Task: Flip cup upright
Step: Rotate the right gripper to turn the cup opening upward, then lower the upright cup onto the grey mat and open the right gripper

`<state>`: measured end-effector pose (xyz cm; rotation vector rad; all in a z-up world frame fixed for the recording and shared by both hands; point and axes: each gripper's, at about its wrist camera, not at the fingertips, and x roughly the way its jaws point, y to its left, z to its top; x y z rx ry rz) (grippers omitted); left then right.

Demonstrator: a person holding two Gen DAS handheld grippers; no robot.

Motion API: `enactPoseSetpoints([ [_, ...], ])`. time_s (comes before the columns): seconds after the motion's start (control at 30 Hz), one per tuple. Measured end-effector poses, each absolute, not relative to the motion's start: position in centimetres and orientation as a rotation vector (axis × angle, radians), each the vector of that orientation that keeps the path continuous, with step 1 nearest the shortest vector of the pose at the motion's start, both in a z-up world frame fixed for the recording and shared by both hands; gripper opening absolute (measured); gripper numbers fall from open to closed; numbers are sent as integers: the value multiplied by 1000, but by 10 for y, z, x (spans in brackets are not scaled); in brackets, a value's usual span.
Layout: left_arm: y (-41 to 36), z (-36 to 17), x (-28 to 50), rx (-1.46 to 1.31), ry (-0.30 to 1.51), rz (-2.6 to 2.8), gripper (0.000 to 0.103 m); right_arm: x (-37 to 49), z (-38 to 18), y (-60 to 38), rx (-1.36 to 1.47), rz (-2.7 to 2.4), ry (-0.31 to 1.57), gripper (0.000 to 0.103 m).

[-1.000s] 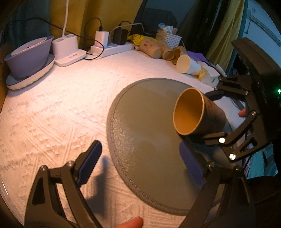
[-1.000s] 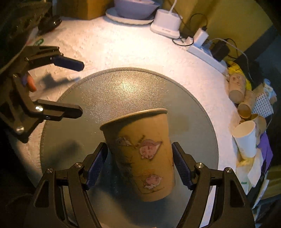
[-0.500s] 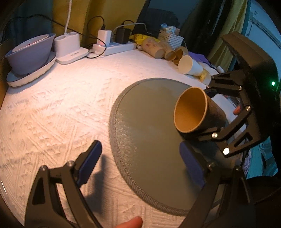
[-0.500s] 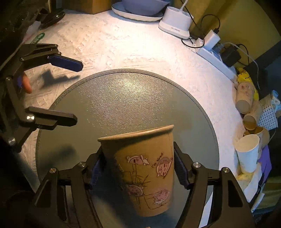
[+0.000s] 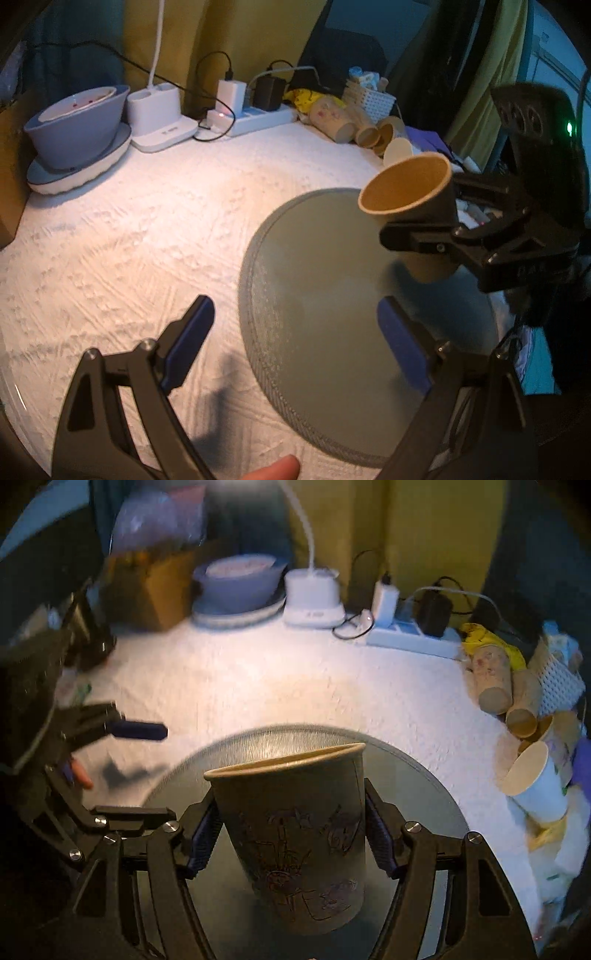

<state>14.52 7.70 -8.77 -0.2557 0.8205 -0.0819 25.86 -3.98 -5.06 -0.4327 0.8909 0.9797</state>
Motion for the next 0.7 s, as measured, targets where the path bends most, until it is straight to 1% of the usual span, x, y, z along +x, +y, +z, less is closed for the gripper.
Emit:
enactPoseSetpoints([
  [0.13,72,-84,149,-249,813,-81,91,264,-53,-55,-346,966,886,71],
  [0.4,49,-81,154,-219,824,-109,91,266,-57,-84,-262,929,871,71],
  [0.7,26,-78,154,-197,830,-132,91,256,-59,-104,-283,874,842,71],
])
